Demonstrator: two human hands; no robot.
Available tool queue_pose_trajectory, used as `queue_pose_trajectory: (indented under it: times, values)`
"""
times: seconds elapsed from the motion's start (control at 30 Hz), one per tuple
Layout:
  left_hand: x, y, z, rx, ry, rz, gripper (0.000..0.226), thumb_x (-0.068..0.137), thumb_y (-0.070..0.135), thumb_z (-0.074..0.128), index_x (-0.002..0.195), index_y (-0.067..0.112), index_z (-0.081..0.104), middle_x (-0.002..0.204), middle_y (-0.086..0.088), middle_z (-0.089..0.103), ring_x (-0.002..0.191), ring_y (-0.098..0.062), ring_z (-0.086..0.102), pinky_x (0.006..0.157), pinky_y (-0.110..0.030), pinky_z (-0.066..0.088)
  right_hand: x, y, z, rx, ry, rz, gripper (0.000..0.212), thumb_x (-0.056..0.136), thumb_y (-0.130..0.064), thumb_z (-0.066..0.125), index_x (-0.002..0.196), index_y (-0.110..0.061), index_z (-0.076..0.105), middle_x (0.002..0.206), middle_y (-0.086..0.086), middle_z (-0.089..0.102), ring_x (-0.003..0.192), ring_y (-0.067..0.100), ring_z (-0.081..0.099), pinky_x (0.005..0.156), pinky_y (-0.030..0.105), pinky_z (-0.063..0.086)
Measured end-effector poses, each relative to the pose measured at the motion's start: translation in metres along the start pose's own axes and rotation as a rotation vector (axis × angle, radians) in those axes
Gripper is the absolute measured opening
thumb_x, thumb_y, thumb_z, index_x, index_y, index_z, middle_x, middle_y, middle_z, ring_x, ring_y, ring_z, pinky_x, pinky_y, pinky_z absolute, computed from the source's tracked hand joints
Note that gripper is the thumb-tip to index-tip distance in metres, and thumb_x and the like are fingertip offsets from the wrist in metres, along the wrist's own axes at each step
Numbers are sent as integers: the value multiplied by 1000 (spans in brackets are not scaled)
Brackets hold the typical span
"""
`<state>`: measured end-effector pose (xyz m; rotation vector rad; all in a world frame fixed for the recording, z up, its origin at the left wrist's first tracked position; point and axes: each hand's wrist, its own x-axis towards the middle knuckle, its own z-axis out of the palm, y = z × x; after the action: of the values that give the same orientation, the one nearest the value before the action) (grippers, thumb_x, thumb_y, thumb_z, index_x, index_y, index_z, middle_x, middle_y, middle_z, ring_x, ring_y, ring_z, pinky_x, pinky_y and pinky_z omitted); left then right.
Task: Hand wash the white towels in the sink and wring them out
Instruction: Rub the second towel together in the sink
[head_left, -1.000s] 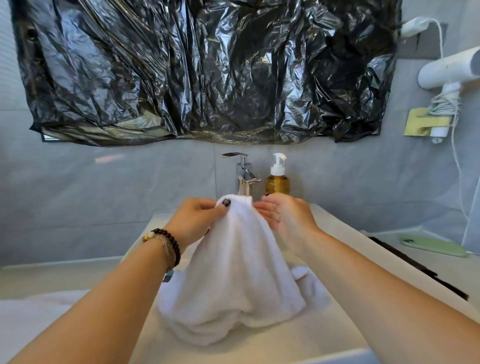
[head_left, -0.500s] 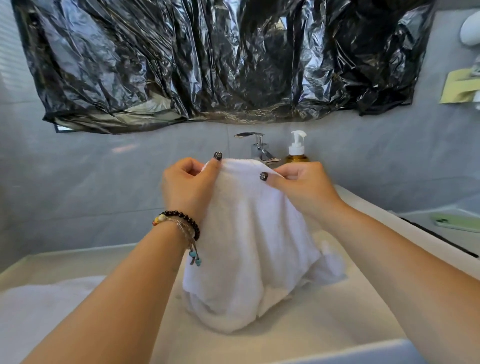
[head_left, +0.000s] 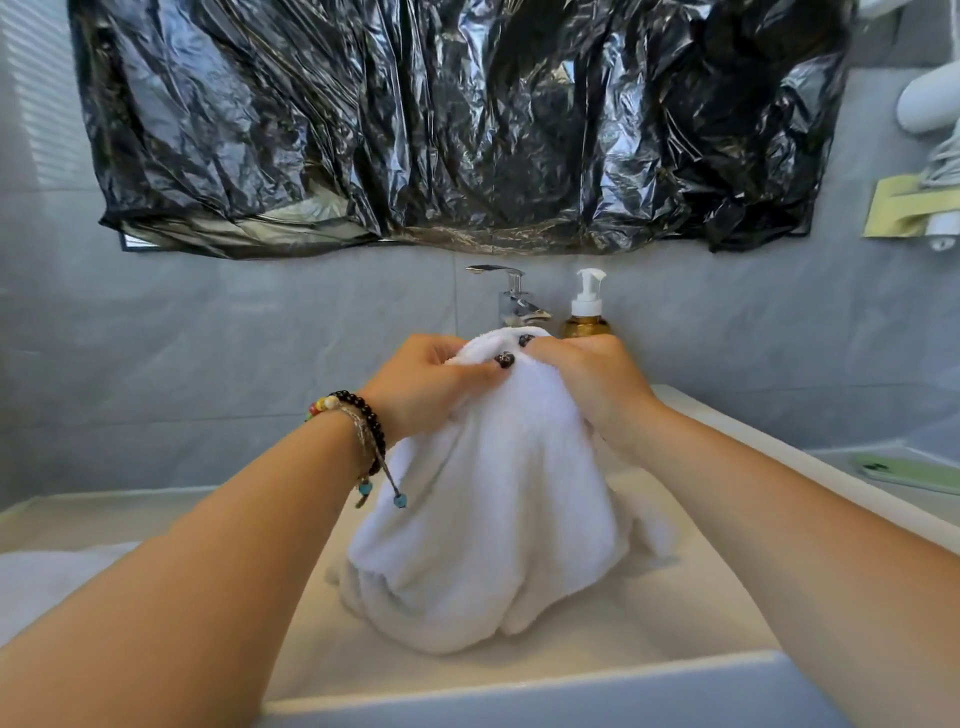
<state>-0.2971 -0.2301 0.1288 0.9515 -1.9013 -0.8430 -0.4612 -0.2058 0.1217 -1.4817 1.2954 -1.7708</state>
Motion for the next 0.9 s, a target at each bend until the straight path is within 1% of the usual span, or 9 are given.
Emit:
queue_pose_trajectory:
  times: [0.13, 0.2, 0.3, 0.37, 0.43, 0.53, 0.67, 0.73, 0.9]
  values:
    - [10, -4, -11, -162, 217, 45, 27, 93, 26, 59, 99, 1, 64, 86, -8, 57, 78, -19, 52, 68, -31, 43, -1, 6, -10, 172, -396, 116, 28, 76, -24, 79, 67, -14, 54, 71, 8, 55, 64, 22, 52, 58, 31, 38]
    - [11, -7, -15, -119, 254, 77, 30, 90, 25, 58, 102, -2, 63, 88, -9, 59, 79, -19, 54, 73, -36, 44, -4, 12, -7, 85, -454, 68, 17, 81, -18, 75, 79, -14, 58, 81, 9, 63, 73, 25, 60, 66, 38, 46]
    - [11, -8, -6, 73, 296, 139, 23, 95, 19, 59, 91, -4, 64, 78, -8, 57, 71, -17, 48, 66, -32, 41, -7, 11, 2, -265, -329, -91, 22, 89, -16, 63, 71, -8, 53, 67, 1, 53, 61, 14, 49, 58, 30, 39]
    - [10, -2, 1, 132, 336, 149, 26, 94, 23, 61, 77, 3, 61, 68, -2, 51, 63, -15, 42, 57, -28, 35, -7, 2, 4, -263, -146, -123, 45, 93, -20, 57, 55, -16, 34, 55, -1, 30, 53, 14, 28, 52, 29, 21]
    - [10, 2, 6, 127, 341, 122, 35, 94, 31, 63, 65, 13, 54, 62, 2, 47, 57, -12, 39, 50, -25, 32, -8, -4, 3, -142, -22, -111, 53, 92, -30, 60, 51, -20, 29, 54, -1, 26, 52, 16, 26, 51, 29, 20]
    - [9, 1, 14, 66, 341, 79, 42, 94, 41, 61, 63, 15, 51, 62, 2, 47, 57, -13, 40, 54, -26, 34, -16, -6, 0, -24, -92, -44, 49, 84, -34, 71, 54, -13, 39, 54, -1, 37, 51, 14, 37, 49, 24, 29]
    - [9, -4, 11, -26, 311, 150, 23, 97, 23, 58, 86, 3, 65, 78, -5, 61, 72, -19, 53, 68, -32, 45, -18, -1, -5, -24, -295, 0, 19, 81, -17, 76, 90, -6, 63, 74, -2, 65, 68, 12, 62, 61, 24, 48]
    - [9, -5, 7, 28, 297, 164, 9, 96, 13, 57, 89, 9, 62, 81, -1, 61, 75, -18, 54, 67, -30, 45, -15, 3, -4, -93, -283, -40, 7, 87, -12, 69, 87, -10, 62, 70, -4, 62, 62, 9, 58, 55, 22, 44]
    - [9, -2, 8, 77, 312, 141, 25, 94, 28, 63, 92, 4, 67, 79, -4, 61, 69, -17, 54, 65, -29, 45, -9, 1, 4, -272, -116, -170, 47, 92, -13, 55, 53, -21, 28, 51, -8, 24, 48, 9, 21, 47, 26, 15]
